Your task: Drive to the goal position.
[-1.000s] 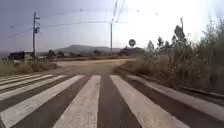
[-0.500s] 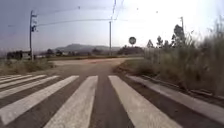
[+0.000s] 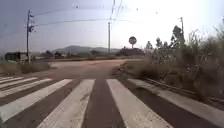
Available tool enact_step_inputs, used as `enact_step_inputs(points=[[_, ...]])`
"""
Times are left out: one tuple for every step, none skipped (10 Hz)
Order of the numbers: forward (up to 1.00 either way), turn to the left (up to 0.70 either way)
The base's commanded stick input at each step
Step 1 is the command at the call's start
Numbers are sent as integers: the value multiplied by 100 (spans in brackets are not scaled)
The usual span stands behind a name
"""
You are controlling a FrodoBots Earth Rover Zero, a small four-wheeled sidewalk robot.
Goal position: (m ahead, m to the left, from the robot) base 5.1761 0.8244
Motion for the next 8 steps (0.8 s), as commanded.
enact_step_inputs(points=[[100,4],[100,20],[100,27],[100,27],[100,17],[100,2],[100,0],[100,0]])
